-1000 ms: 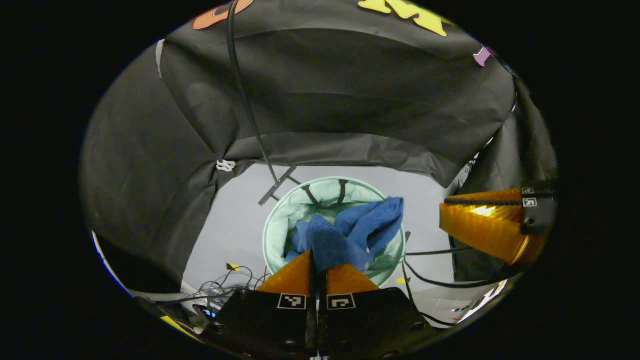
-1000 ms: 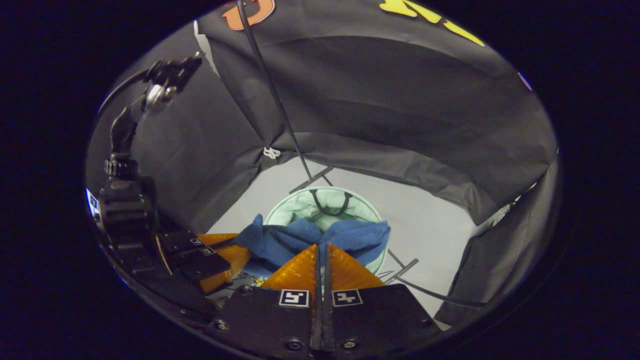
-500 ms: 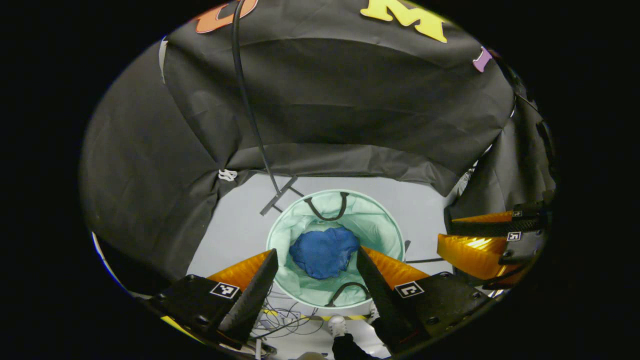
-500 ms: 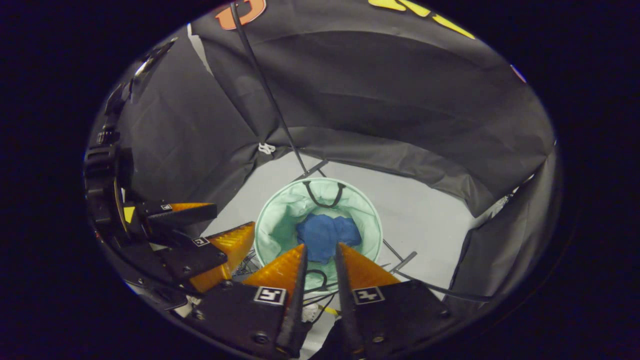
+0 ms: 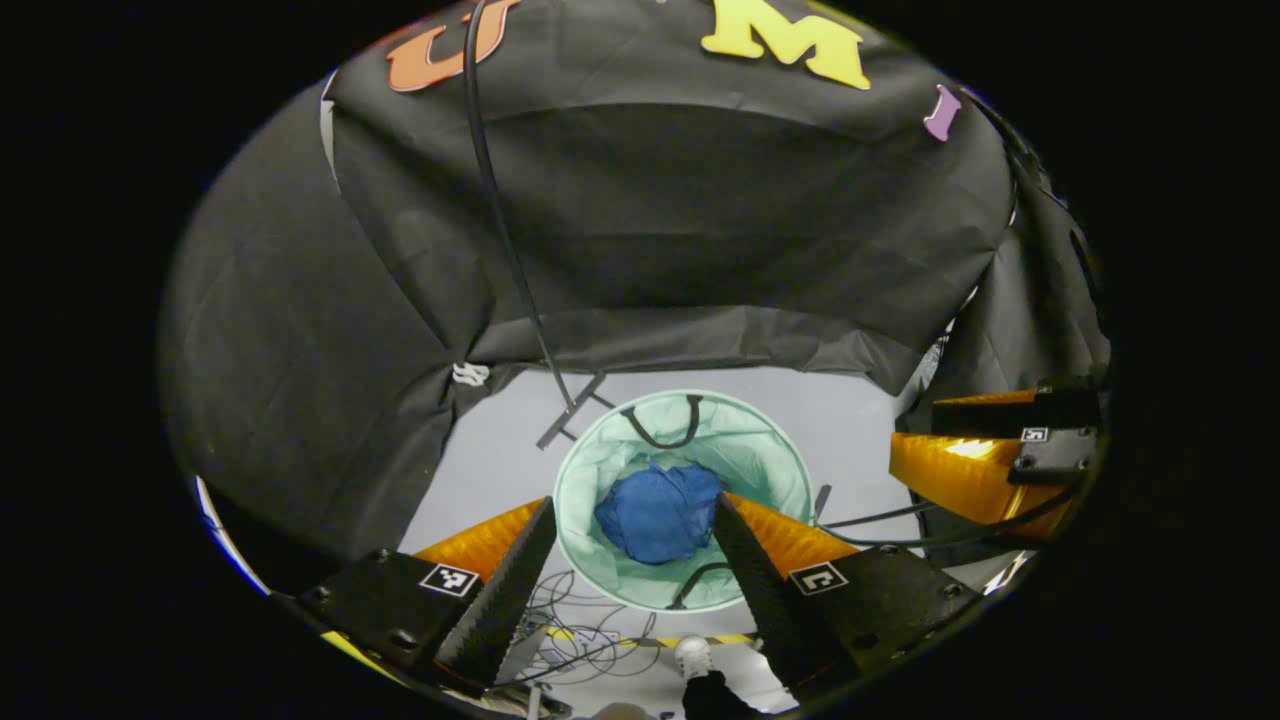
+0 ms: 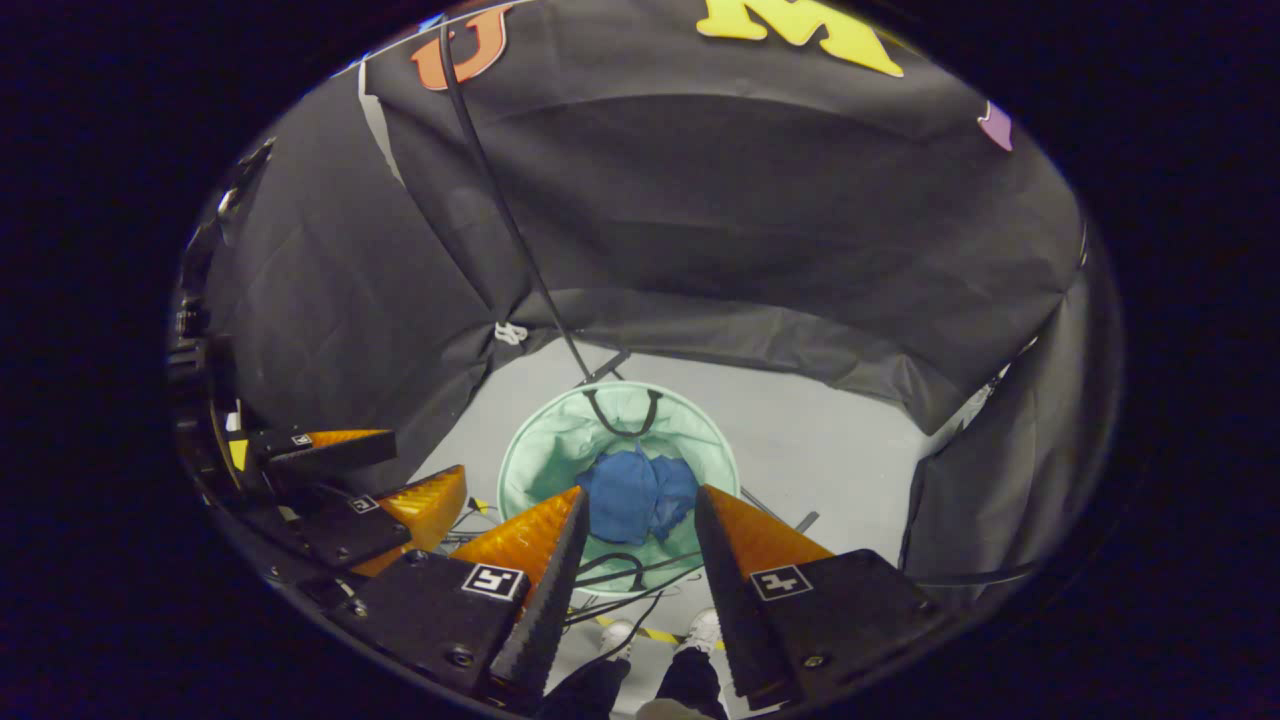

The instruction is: Grasp the clothes on the hanger with both hands and then place them into the laundry hamper below.

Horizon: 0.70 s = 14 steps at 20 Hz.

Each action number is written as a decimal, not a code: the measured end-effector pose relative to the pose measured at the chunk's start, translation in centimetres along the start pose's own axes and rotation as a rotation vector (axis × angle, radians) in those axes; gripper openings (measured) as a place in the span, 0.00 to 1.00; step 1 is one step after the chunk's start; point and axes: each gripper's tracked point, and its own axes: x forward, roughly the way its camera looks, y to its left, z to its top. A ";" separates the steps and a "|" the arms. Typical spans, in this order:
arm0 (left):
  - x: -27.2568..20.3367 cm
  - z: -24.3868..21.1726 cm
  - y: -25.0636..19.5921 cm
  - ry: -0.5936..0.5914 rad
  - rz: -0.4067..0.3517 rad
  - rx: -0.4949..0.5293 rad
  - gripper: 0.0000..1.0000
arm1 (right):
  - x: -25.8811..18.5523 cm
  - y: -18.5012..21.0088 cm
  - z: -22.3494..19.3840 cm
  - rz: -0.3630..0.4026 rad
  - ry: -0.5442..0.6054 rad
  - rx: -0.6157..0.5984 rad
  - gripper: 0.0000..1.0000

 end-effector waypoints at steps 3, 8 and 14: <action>-3.6 2.0 0.0 -0.088 0.011 0.017 0.97 | -3.2 0.1 0.3 -0.022 -0.074 -0.010 0.69; -11.2 6.2 -0.8 -0.284 0.007 0.035 0.97 | -11.2 0.6 1.2 -0.052 -0.257 -0.032 0.69; -22.2 10.0 -2.9 -0.512 -0.015 0.047 1.00 | -23.9 -0.6 3.2 -0.061 -0.497 -0.063 0.69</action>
